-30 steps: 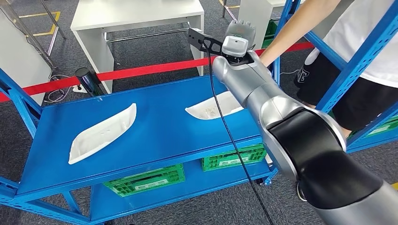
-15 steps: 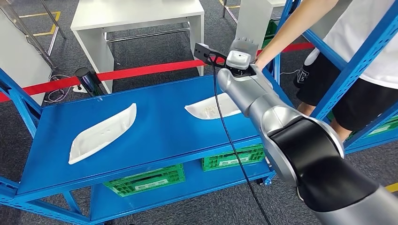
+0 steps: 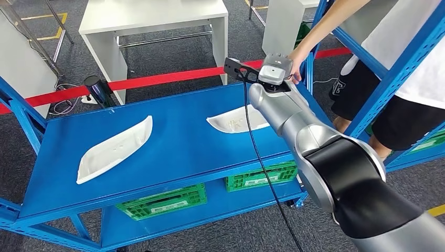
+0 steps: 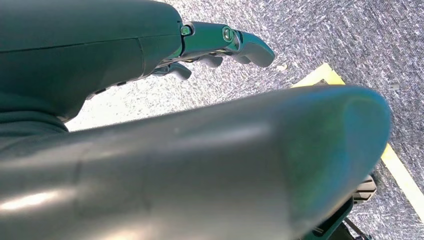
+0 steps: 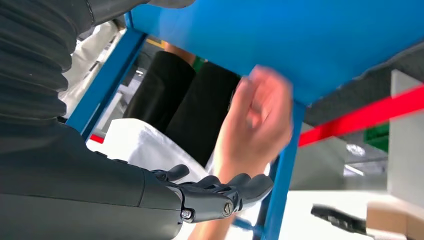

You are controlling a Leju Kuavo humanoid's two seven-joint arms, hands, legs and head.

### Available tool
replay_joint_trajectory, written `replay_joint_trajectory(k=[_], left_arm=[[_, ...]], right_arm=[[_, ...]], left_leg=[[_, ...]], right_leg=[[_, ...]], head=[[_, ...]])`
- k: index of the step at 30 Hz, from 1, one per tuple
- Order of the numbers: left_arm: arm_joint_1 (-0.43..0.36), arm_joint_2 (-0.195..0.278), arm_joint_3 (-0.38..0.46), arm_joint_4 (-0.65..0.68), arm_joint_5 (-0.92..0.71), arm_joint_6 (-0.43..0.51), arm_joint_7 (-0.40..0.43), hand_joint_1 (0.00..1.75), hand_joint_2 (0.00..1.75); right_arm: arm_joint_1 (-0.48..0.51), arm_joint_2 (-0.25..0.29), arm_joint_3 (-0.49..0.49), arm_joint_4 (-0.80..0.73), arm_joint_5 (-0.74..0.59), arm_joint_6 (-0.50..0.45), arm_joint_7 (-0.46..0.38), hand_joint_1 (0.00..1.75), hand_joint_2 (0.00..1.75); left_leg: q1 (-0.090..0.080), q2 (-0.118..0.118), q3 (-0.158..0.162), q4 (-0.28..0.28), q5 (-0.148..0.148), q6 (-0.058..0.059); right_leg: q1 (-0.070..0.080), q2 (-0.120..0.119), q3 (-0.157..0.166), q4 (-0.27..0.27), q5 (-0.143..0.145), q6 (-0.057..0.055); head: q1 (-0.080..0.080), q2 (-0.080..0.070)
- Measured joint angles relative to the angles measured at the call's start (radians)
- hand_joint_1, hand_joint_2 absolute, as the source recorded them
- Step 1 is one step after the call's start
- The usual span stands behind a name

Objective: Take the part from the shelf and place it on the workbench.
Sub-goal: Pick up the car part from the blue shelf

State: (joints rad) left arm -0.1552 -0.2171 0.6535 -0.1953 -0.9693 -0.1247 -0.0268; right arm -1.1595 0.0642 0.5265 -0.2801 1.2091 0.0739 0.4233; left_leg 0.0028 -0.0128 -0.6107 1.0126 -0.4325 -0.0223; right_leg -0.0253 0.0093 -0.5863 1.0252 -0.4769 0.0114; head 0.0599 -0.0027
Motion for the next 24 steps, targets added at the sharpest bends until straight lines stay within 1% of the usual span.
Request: replay_joint_trajectory(k=[7, 10, 13, 18, 24], left_arm=[[0.0, 0.001, 0.0, 0.0, 0.0, 0.0, 0.003, 0.0, 0.0], [0.0, 0.001, 0.0, 0.0, 0.001, 0.0, 0.003, 0.0, 0.0], [0.001, 0.002, 0.0, 0.0, 0.006, 0.0, 0.0, 0.0, 0.0], [0.004, 0.003, 0.0, 0.0, 0.012, 0.0, -0.007, 0.0, 0.0], [0.006, 0.004, 0.0, 0.0, 0.013, 0.0, -0.009, 0.0, 0.0]], right_arm=[[0.012, -0.001, -0.061, 0.01, -0.077, 0.17, -0.014, 0.0, 1.75], [0.012, 0.005, -0.085, 0.01, -0.09, 0.215, -0.041, 0.0, 1.75], [0.012, 0.023, -0.094, 0.01, -0.085, 0.226, -0.079, 0.0, 1.75], [0.018, 0.064, -0.094, 0.01, -0.066, 0.216, -0.128, 0.0, 1.75], [0.026, 0.092, -0.094, 0.009, -0.055, 0.197, -0.138, 0.0, 1.75]], left_leg=[[0.0, 0.0, 0.0, 0.0, 0.0, 0.0], [0.0, 0.0, 0.0, 0.0, 0.0, 0.0], [0.0, 0.0, 0.0, 0.0, 0.0, 0.0], [0.0, 0.0, 0.0, 0.0, 0.0, 0.0], [0.0, -0.001, 0.0, 0.0, 0.0, 0.0]], right_leg=[[0.0, 0.0, 0.0, 0.0, 0.0, 0.0], [0.0, 0.0, 0.0, 0.0, 0.0, 0.0], [0.0, 0.0, 0.0, 0.0, 0.0, 0.0], [0.001, 0.0, 0.0, 0.0, 0.0, 0.0], [0.0, 0.0, 0.0, 0.0, 0.0, 0.0]], head=[[0.0, 0.0], [0.0, 0.0], [0.0, 0.0], [0.0, 0.0], [0.0, 0.0]])
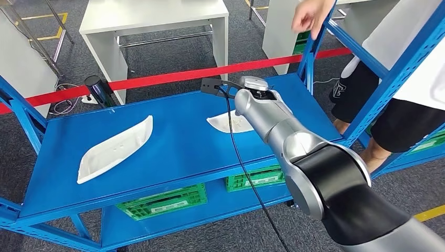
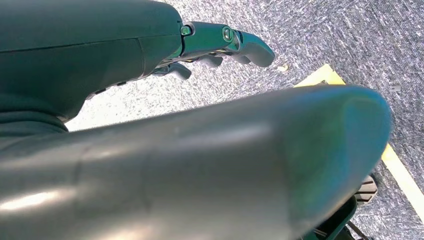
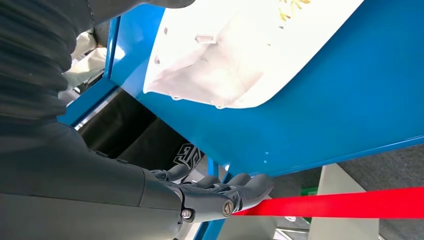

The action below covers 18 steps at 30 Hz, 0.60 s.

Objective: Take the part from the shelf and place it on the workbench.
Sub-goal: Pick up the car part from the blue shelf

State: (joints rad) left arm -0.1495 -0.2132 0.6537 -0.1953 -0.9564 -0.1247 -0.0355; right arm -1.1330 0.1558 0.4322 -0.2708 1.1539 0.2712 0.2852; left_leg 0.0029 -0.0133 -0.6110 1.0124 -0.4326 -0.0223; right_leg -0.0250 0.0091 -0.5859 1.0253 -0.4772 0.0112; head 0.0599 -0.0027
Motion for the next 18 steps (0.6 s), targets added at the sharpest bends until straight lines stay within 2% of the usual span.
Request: replay_joint_trajectory(k=[18], left_arm=[[0.009, 0.003, 0.0, 0.0, 0.002, 0.0, -0.009, 0.0, 0.0]], right_arm=[[0.016, 0.0, 0.0, 0.0, 0.001, -0.009, 0.004, 0.0, 1.75]], left_leg=[[0.0, 0.0, 0.0, 0.0, 0.0, 0.0]], right_leg=[[0.0, 0.0, 0.0, 0.0, 0.0, 0.0]], head=[[0.0, 0.0]])
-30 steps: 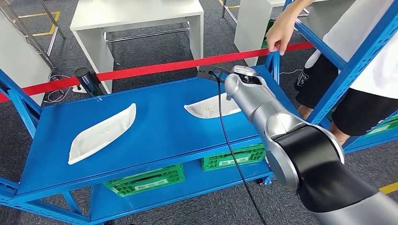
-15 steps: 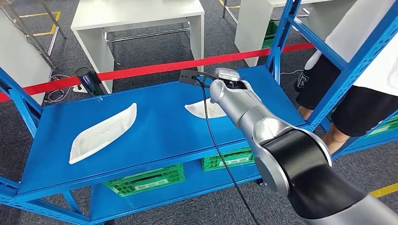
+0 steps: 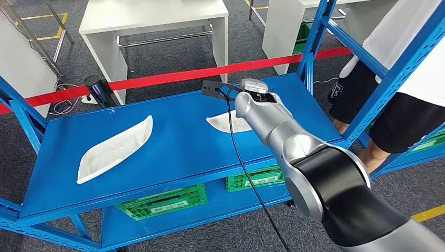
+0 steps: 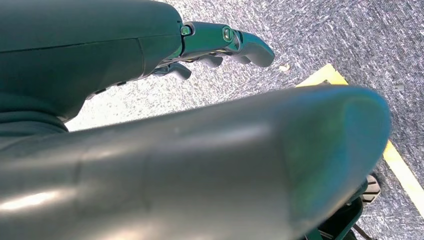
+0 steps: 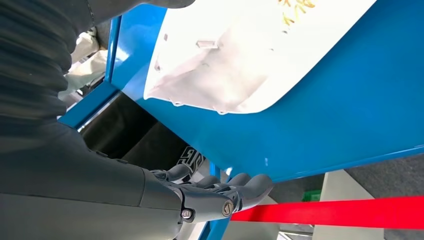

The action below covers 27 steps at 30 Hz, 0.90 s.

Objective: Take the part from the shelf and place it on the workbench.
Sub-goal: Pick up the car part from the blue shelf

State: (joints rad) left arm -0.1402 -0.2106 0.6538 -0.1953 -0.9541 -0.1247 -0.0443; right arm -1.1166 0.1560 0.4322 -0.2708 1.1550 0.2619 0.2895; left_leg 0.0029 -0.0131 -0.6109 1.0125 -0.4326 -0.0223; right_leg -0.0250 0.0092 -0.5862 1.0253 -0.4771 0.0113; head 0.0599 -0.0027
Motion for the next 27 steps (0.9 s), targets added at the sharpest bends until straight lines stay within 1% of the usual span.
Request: replay_joint_trajectory(k=[18, 27], left_arm=[[0.001, 0.0, 0.0, 0.0, 0.012, 0.0, -0.008, 0.0, 0.0], [0.001, 0.001, 0.0, 0.0, 0.014, 0.0, -0.008, 0.0, 0.0]], right_arm=[[0.055, 0.0, 0.006, 0.001, 0.013, 0.01, 0.0, 0.0, 1.75], [0.06, 0.0, 0.013, 0.001, 0.013, 0.01, 0.0, 0.0, 1.75]], left_leg=[[0.0, 0.0, 0.0, 0.0, 0.0, 0.0], [0.0, 0.0, 0.0, 0.0, 0.0, 0.0]], right_leg=[[0.0, 0.0, 0.0, 0.0, 0.0, 0.0], [0.0, 0.0, 0.0, 0.0, 0.0, 0.0]], head=[[0.0, 0.0], [0.0, 0.0]])
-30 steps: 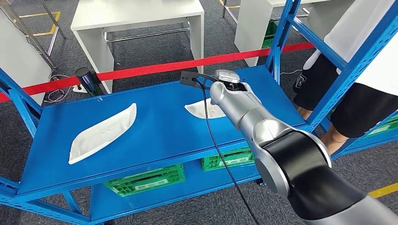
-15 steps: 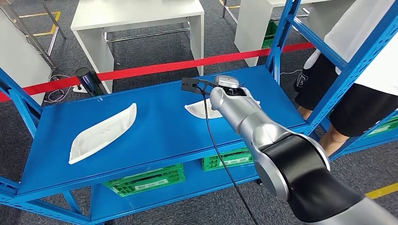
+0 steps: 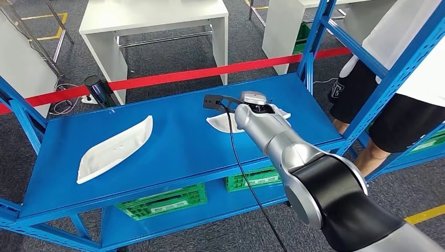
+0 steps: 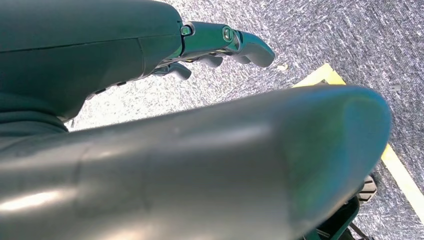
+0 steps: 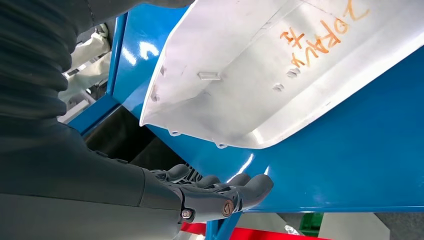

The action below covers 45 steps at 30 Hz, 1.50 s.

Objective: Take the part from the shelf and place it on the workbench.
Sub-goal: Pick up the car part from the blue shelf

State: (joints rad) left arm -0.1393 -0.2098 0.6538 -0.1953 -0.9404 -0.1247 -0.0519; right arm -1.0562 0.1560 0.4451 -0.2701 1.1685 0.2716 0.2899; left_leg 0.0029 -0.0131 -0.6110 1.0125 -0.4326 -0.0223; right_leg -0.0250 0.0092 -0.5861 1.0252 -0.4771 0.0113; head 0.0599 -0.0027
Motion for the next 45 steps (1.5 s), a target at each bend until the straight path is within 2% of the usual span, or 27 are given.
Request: replay_joint_trajectory(k=[12, 22, 45], left_arm=[[0.001, 0.0, 0.0, 0.0, 0.001, 0.0, 0.0, 0.0, 0.0], [0.0, 0.001, 0.0, 0.0, -0.006, 0.0, 0.006, 0.0, 0.0], [-0.001, 0.001, 0.003, 0.0, 0.006, 0.0, 0.004, 0.0, 0.0]], right_arm=[[0.019, 0.0, 0.026, 0.0, 0.039, -0.013, -0.003, 0.0, 1.75], [0.022, -0.007, 0.076, 0.0, 0.079, 0.018, -0.014, 0.0, 1.75], [0.028, -0.018, 0.135, 0.0, 0.098, 0.027, -0.03, 0.0, 1.75]], left_leg=[[0.0, 0.0, 0.0, 0.0, 0.0, 0.0], [0.0, 0.0, 0.0, 0.0, 0.0, 0.0], [0.0, 0.0, 0.0, 0.0, 0.0, 0.0]], right_leg=[[0.0, 0.0, 0.0, 0.0, 0.0, 0.0], [0.0, 0.0, 0.0, 0.0, 0.0, 0.0], [0.0, 0.0, 0.0, 0.0, 0.0, 0.0]], head=[[0.0, 0.0], [0.0, 0.0], [0.0, 0.0]])
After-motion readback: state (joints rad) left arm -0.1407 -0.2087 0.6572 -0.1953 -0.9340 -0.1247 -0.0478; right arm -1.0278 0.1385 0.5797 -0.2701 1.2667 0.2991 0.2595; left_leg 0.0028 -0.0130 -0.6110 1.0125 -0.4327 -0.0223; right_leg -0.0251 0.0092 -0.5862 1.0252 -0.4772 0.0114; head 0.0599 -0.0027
